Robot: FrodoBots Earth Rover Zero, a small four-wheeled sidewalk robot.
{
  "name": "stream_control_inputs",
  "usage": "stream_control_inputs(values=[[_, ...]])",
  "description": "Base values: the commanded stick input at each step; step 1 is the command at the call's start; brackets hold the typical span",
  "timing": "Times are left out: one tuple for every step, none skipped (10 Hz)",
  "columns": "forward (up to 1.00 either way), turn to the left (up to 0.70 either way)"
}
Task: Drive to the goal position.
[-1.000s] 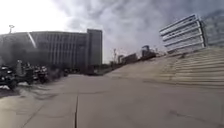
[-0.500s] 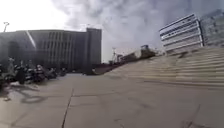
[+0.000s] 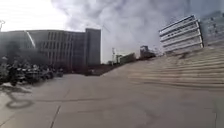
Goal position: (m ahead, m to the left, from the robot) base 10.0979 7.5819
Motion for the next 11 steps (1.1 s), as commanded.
stream_control_inputs(values=[[0.7,0.0],[0.7,0.0],[0.7,0.0],[0.7,0.0],[0.7,0.0],[0.7,0.03],[0.7,0.13],[0.7,0.31],[0.7,0.33],[0.7,0.34],[0.7,0.35]])
